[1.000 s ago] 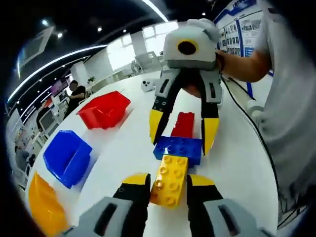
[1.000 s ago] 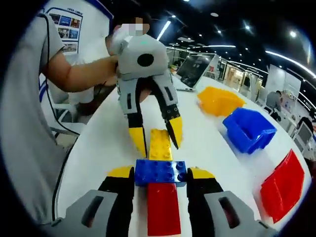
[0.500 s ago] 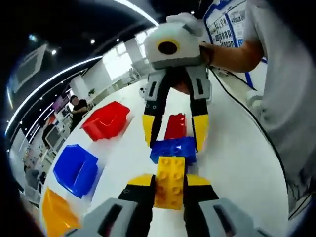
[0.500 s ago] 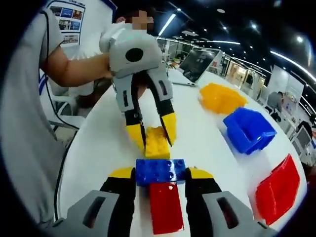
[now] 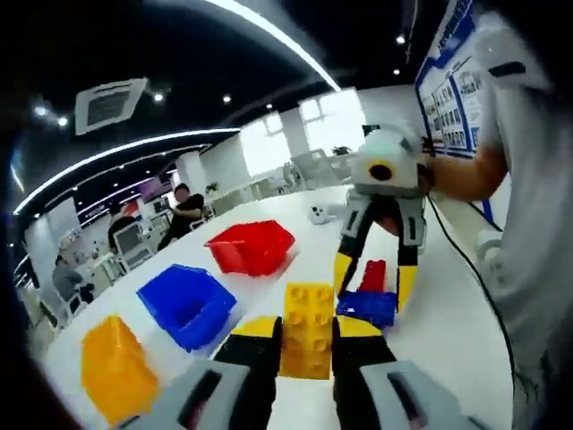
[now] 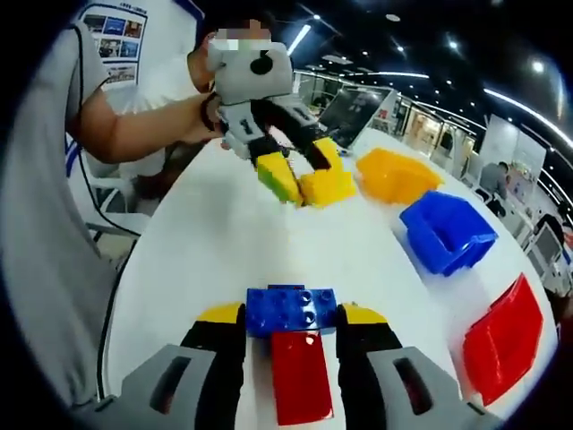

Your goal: Take apart the toy blocks one by one and place each separated block into its matching bin, sorting the blocks by their type until all the connected pieces are disassembled and separated into the correct bins

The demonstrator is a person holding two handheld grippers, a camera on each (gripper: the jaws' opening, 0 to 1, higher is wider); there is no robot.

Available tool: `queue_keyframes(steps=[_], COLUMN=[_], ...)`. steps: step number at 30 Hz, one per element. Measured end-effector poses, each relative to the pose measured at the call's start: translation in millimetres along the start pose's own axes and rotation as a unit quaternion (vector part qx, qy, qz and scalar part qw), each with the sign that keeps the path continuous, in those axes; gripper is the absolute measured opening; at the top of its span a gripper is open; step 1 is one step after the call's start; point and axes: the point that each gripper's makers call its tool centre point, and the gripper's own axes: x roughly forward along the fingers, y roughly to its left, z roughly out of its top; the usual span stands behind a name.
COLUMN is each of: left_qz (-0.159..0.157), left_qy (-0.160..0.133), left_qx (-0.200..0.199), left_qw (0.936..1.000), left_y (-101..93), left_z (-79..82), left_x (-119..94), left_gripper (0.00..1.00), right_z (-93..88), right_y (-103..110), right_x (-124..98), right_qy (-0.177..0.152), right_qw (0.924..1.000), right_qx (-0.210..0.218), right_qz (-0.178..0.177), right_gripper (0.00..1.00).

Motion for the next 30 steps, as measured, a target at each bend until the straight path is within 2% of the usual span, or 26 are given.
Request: queue_keyframes(steps=[2, 5, 7, 8, 10, 11, 12, 13, 14, 15, 16, 17, 18, 19, 22, 26, 27, 28, 30], left_qz=[0.025, 0.076, 0.125, 0.166, 0.252, 0.281, 0.313, 0.336, 0.353, 0.359, 0.369, 0.376, 0.378, 0.375, 0.37, 0.372, 0.373, 0.375, 0.392], left_qy=[-0.027, -0.062, -0.087, -0.097, -0.1, -0.1, -0.098, -0.087, -0.068, -0.05, -0.029, -0.028, -0.034, -0.043, -0.033, -0.028, -0.028, -0.019, -0.011], left_qx=[-0.019, -0.046, -0.065, -0.069, -0.093, -0.116, -0.147, -0.158, -0.16, -0.158, -0.175, -0.198, -0.214, -0.23, -0.23, -0.22, -0.211, -0.188, -0.174], left_qw=[0.9991, 0.9941, 0.9862, 0.979, 0.9582, 0.9475, 0.9333, 0.9247, 0.9193, 0.9185, 0.9123, 0.905, 0.9003, 0.8971, 0.8996, 0.9015, 0.9032, 0.9076, 0.9031], left_y=[17.0, 46.8, 72.3, 91.1, 132.4, 149.6, 170.8, 185.0, 196.7, 202.4, 211.3, 216.5, 220.5, 224.4, 234.0, 246.0, 249.1, 252.4, 253.7], left_z=[8.1, 16.4, 20.9, 21.5, 16.1, 12.1, 4.9, -3.1, -12.6, -20.6, -34.9, -42.7, -46.2, -49.0, -53.6, -49.1, -46.1, -43.8, -40.9], left_x=[-8.4, -21.3, -30.3, -36.6, -50.6, -55.7, -61.3, -64.4, -65.8, -64.5, -61.7, -58.9, -57.0, -53.0, -39.4, -28.5, -26.2, -25.0, -26.9], left_gripper=[0.24, 0.24, 0.24, 0.24, 0.24, 0.24, 0.24, 0.24, 0.24, 0.24, 0.24, 0.24, 0.24, 0.24, 0.24, 0.24, 0.24, 0.24, 0.24], right_z=[0.0, 0.1, -0.1, -0.1, 0.0, 0.1, 0.3, 0.6, 0.6, 0.6, 0.4, 0.4, 0.3, 0.3, 0.2, 0.3, 0.2, 0.2, 0.1], right_y=[-0.4, -0.3, -0.2, -0.3, -1.0, -1.3, -1.5, -1.5, -1.4, -1.4, -1.6, -1.7, -1.9, -2.0, -2.3, -2.6, -2.6, -2.6, -2.4], right_x=[-0.5, -0.7, -1.1, -1.4, -1.5, -1.5, -1.4, -0.9, -0.8, -0.9, -1.1, -1.1, -1.2, -1.2, -1.5, -1.6, -1.6, -1.6, -1.7], right_qy=[0.0, -0.001, -0.003, -0.004, -0.005, -0.005, -0.006, -0.006, -0.006, -0.005, -0.004, -0.005, -0.006, -0.007, -0.008, -0.005, -0.004, -0.004, -0.004], right_qw=[1.0, 1.0, 1.0, 1.0, 1.0, 1.0, 1.0, 1.0, 1.0, 1.0, 1.0, 1.0, 1.0, 1.0, 1.0, 1.0, 1.0, 1.0, 1.0], right_qx=[0.0, 0.0, -0.001, 0.0, 0.004, 0.005, 0.006, 0.005, 0.002, 0.001, 0.0, 0.001, 0.001, 0.002, 0.002, 0.001, -0.001, -0.002, -0.003], right_qz=[0.0, 0.0, 0.0, 0.0, 0.002, 0.002, 0.003, 0.002, 0.003, 0.004, 0.004, 0.004, 0.003, 0.002, 0.002, 0.002, 0.002, 0.002, 0.002], right_gripper=[0.41, 0.41, 0.41, 0.41, 0.41, 0.41, 0.41, 0.41, 0.41, 0.41, 0.41, 0.41, 0.41, 0.41, 0.41, 0.41, 0.41, 0.41, 0.41])
